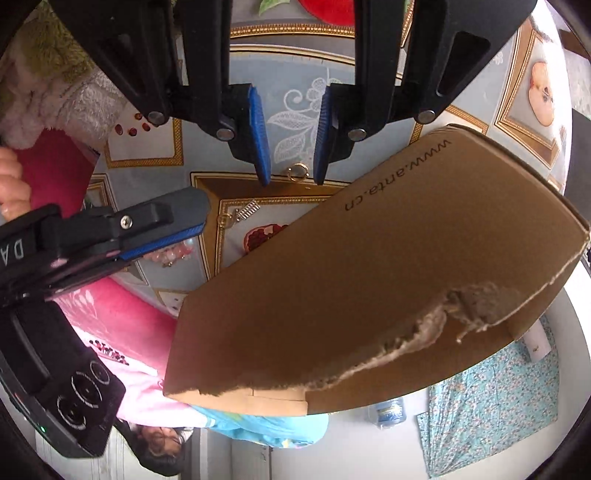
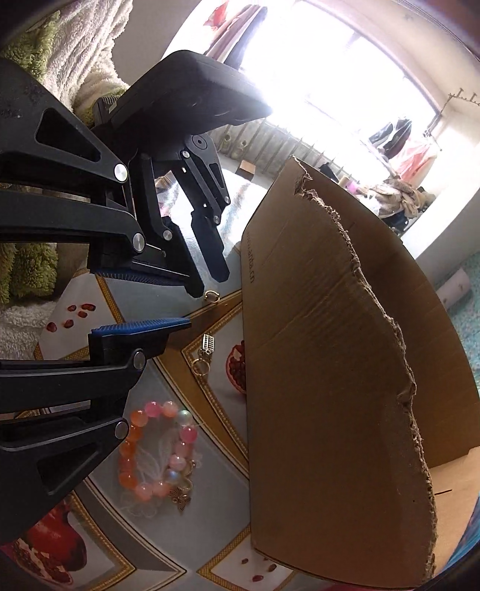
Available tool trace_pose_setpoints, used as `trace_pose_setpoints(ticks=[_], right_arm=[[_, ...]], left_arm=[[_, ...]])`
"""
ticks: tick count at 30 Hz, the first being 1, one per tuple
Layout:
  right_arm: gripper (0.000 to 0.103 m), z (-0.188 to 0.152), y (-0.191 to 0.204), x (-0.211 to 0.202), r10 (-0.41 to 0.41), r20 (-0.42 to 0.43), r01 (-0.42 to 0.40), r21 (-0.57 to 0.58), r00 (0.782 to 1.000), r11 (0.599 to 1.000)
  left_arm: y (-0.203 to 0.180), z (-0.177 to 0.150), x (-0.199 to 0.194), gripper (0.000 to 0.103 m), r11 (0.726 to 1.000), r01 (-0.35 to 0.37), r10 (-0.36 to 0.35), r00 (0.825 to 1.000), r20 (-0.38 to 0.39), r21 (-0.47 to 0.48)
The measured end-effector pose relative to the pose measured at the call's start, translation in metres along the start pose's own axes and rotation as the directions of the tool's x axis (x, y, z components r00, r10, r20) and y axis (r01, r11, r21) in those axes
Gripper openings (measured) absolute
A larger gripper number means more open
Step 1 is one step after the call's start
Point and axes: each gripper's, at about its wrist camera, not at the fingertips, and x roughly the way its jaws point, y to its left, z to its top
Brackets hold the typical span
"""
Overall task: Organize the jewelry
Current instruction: 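Withdraw the left tool and reach to the small gold ring beside the box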
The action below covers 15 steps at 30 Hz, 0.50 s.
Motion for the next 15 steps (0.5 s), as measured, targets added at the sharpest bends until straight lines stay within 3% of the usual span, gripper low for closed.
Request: trace_pose_setpoints(ticks=[8, 15], right_arm=[[0.019, 0.000, -0.009, -0.005, 0.012, -0.001, -0.012, 0.005, 1.000, 1.000], [0.019, -0.008, -0.015, -0.008, 0.018, 0.003, -0.018, 0.016, 1.000, 1.000]], left_arm=[[0.003, 0.004, 0.004, 0.022, 1.000, 0.014, -0.015, 1.000, 0.002, 0.026], [0.003, 0.006, 0.007, 0.011, 0.999, 0.027, -0.028, 1.000, 0.011, 0.039]])
